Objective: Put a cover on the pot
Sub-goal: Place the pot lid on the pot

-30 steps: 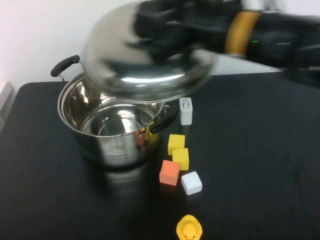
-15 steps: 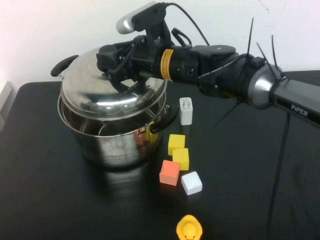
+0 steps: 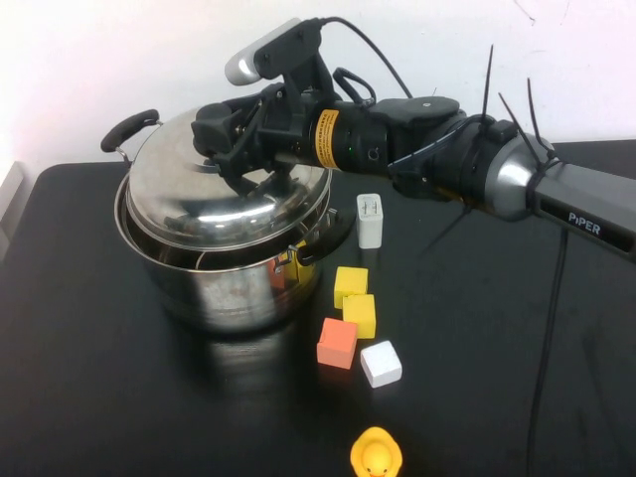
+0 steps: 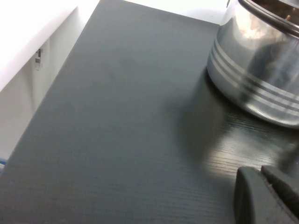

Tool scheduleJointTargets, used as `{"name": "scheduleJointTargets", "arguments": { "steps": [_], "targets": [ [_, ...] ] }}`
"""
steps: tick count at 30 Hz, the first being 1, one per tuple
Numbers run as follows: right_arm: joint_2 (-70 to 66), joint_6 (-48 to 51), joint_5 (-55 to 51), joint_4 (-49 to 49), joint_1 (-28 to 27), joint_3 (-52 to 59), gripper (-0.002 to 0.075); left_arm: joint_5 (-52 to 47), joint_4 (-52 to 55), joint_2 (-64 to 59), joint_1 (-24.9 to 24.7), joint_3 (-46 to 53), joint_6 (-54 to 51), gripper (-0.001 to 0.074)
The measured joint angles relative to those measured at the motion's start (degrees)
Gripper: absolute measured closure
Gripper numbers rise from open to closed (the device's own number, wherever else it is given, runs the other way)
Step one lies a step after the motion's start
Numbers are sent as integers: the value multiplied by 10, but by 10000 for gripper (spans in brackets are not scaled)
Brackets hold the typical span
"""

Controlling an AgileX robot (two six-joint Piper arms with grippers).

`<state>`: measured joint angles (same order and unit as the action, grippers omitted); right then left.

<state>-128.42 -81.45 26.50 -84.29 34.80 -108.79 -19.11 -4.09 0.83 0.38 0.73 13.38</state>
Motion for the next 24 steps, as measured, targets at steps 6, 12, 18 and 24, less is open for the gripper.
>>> {"name": "scheduleJointTargets", "arguments": {
  "steps": [6, 12, 18, 24],
  "targets": [
    [0, 0, 5, 0, 2, 0, 372, 0, 0, 0, 0, 0, -3, 736],
    [-11, 0, 17, 0, 10, -3, 372, 0, 0, 0, 0, 0, -2, 736],
    [-18, -2, -7, 1, 11, -5, 372, 0, 0, 0, 0, 0, -2, 736],
    [-18, -2, -12, 1, 11, -5, 372, 0, 0, 0, 0, 0, -2, 737]
  ]
}}
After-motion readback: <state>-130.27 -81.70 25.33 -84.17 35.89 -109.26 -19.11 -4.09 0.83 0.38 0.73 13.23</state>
